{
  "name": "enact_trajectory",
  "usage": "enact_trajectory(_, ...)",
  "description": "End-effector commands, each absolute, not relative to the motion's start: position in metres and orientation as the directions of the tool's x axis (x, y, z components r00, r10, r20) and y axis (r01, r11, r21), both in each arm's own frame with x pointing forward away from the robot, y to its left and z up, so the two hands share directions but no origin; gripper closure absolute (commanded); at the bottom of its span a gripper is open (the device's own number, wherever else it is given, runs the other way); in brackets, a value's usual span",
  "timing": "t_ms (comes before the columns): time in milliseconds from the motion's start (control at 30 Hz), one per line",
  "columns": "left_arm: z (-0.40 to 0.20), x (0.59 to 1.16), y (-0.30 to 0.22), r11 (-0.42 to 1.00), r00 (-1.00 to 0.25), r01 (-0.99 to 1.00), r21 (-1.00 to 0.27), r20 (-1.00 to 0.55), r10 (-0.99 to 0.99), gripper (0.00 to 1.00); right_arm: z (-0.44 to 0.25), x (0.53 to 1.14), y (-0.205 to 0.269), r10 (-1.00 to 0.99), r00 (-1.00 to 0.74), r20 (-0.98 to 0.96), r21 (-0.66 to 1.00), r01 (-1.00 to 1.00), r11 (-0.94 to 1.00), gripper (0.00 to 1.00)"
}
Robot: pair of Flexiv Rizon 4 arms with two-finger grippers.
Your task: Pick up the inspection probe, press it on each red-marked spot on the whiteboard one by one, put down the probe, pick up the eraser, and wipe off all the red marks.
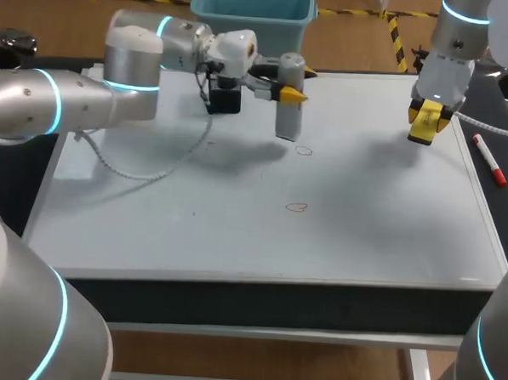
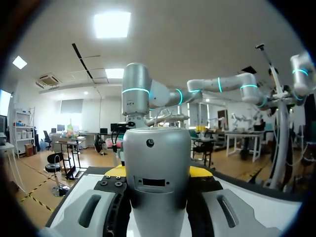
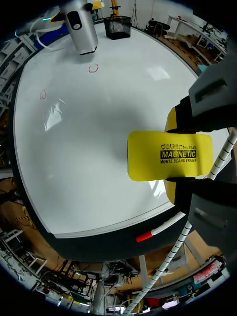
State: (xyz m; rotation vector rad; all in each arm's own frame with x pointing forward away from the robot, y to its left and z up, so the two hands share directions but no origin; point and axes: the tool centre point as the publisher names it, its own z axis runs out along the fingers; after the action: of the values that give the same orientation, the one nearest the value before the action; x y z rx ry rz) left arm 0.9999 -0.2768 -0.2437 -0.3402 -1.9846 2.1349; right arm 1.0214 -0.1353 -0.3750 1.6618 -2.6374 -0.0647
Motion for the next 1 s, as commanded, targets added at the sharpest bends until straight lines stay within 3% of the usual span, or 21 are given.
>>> enact_trajectory(33, -0.217, 0.985, -0.227, -0.010, -0.975, 0.038, -0.999, -0.040, 0.219, 1.00, -0.375, 1.022, -0.136, -0.903, -0.430, 0.000, 0.047, -0.902, 0.429, 1.00)
enact_trajectory(533, -0.221, 0.982, -0.091, 0.007, -0.998, 0.059, -0.998, -0.060, -0.028, 1.00, -0.375, 1.022, -0.136, -0.903, -0.430, 0.000, 0.047, -0.902, 0.429, 1.00)
enact_trajectory(1000, -0.240, 0.970, -0.015, 0.022, -0.986, 0.048, -0.999, -0.051, -0.160, 1.00, -0.375, 1.022, -0.136, -0.903, -0.430, 0.000, 0.047, -0.902, 0.429, 1.00)
